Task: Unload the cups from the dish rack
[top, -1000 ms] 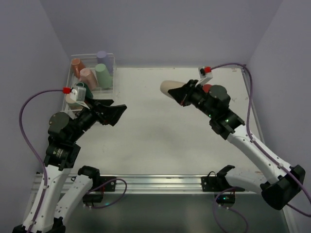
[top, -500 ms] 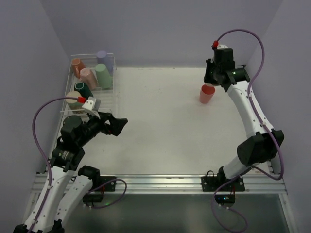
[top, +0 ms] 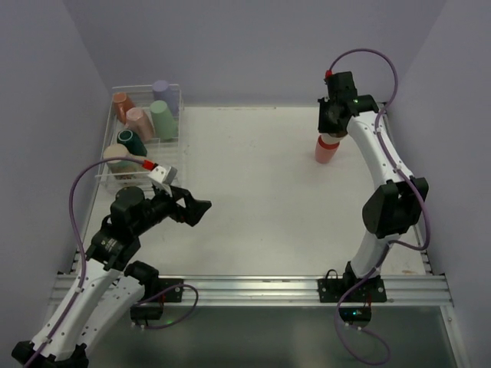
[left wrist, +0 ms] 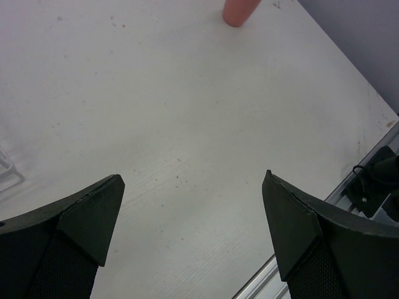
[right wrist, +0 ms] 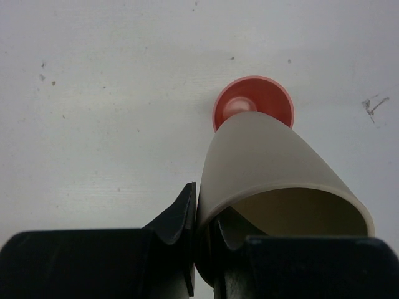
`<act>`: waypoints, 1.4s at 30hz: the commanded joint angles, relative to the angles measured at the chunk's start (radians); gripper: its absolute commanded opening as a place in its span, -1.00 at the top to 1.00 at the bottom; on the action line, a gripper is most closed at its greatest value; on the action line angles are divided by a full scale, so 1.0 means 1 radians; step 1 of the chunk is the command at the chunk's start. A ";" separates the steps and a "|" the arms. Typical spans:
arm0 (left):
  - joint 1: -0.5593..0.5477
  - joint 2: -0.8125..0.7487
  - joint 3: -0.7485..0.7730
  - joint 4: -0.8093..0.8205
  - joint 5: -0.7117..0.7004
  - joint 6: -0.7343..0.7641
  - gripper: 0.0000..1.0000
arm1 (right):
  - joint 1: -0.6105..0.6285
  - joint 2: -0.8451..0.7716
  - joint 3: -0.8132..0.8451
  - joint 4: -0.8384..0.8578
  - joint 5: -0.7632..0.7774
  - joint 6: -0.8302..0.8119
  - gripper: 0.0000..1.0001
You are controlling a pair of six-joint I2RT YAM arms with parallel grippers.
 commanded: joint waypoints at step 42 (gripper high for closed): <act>-0.011 0.063 -0.014 0.057 -0.041 0.025 -1.00 | -0.052 0.223 0.105 0.049 -0.052 -0.034 0.58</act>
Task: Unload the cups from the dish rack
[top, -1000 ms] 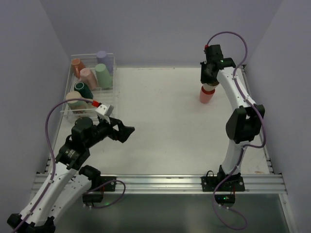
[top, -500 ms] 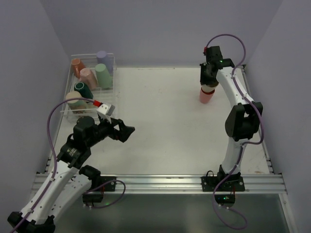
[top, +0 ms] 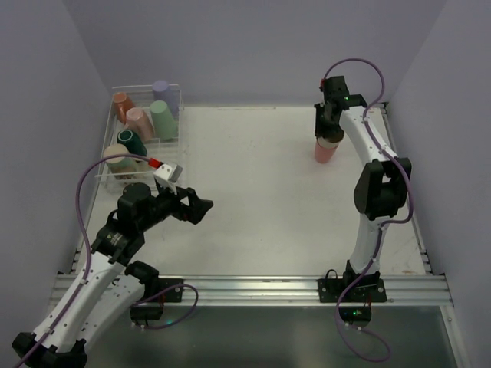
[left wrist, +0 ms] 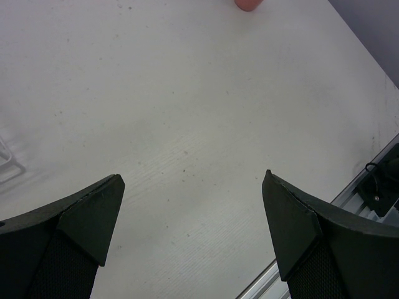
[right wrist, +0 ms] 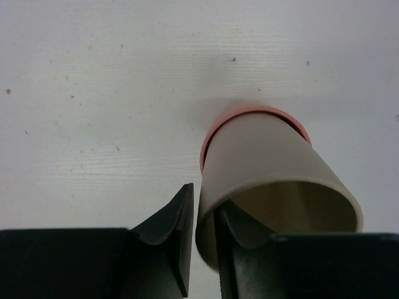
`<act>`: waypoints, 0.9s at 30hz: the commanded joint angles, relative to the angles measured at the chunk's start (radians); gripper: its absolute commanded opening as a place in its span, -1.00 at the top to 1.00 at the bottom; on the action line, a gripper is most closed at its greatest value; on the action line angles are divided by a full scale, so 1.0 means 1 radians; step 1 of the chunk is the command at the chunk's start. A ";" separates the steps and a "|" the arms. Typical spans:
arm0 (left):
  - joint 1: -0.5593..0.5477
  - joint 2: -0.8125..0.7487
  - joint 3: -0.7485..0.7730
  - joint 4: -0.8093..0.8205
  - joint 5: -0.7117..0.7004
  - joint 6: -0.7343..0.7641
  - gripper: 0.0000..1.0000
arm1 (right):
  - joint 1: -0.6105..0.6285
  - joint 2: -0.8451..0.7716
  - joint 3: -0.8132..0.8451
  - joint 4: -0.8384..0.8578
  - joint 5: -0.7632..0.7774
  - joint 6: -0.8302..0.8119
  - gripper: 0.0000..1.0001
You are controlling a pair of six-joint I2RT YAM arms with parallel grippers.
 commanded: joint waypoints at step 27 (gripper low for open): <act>0.019 0.112 0.236 0.016 -0.573 -0.068 -1.00 | 0.085 -0.630 -0.488 0.500 -0.237 0.180 -0.86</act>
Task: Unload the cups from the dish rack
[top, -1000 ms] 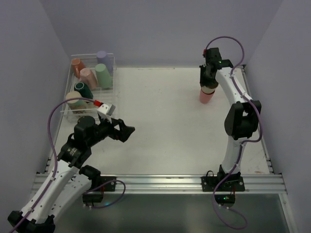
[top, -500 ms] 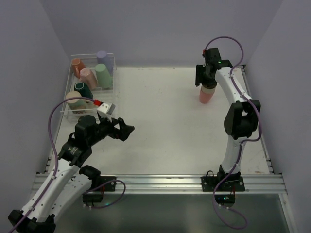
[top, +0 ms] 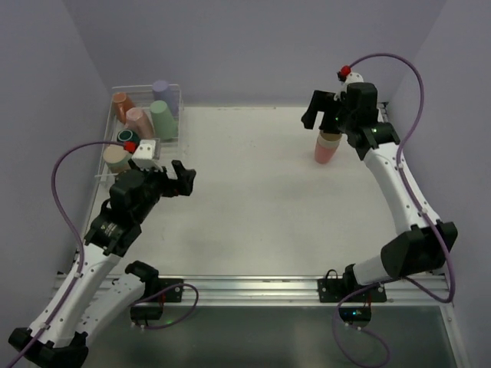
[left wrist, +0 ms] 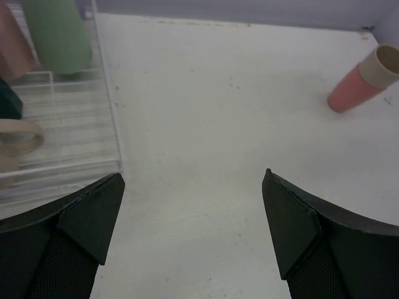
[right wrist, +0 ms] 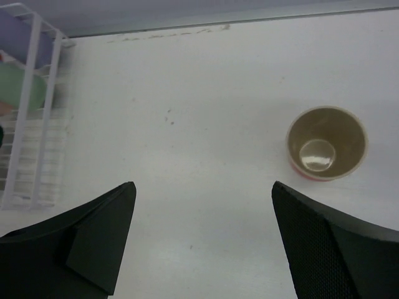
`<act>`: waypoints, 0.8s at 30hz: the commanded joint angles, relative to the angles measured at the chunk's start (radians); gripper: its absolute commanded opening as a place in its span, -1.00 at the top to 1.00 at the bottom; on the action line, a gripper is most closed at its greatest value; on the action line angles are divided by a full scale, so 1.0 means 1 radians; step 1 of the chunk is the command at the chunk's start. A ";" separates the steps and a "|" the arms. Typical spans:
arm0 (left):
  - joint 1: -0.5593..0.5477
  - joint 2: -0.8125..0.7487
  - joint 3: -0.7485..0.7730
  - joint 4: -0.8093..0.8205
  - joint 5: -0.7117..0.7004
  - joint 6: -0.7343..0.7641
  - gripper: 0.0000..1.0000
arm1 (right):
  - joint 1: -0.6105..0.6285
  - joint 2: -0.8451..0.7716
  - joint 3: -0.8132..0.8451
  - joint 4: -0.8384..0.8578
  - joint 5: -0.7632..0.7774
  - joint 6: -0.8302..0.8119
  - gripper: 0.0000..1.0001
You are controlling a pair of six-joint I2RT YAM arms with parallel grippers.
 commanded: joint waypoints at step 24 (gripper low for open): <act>0.457 0.471 0.310 -0.090 -0.446 0.024 -1.00 | 0.238 -0.517 -0.794 0.631 -0.371 0.235 -0.85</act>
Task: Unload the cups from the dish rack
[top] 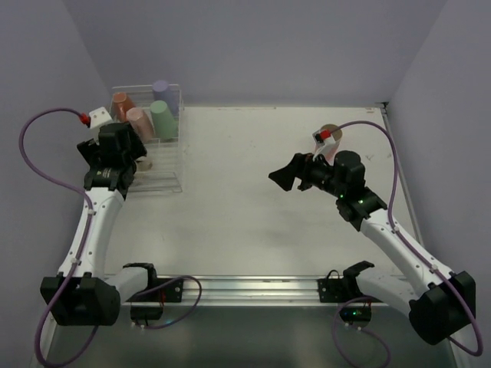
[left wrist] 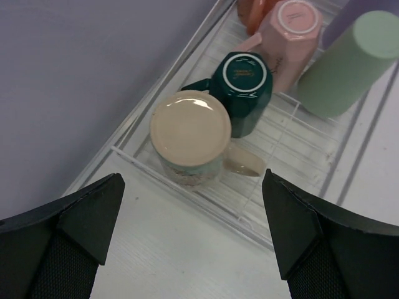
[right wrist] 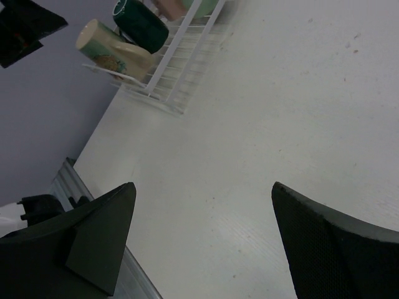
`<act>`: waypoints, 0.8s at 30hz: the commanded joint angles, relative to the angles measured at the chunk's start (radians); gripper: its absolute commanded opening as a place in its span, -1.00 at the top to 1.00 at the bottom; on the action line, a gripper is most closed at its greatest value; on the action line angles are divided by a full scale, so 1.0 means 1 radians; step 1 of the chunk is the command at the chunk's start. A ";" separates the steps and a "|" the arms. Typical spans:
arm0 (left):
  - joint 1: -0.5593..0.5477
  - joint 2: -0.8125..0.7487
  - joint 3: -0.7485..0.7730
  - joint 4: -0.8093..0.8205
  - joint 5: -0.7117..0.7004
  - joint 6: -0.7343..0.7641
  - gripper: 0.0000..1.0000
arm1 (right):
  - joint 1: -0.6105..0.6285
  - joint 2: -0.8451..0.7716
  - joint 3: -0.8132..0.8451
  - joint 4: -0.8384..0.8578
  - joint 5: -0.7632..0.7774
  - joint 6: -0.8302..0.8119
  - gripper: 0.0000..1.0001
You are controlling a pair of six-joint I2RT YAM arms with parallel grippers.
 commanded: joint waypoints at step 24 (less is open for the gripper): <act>0.232 0.347 0.035 0.214 0.316 0.139 -1.00 | 0.106 -0.004 0.017 0.091 -0.087 -0.018 -0.84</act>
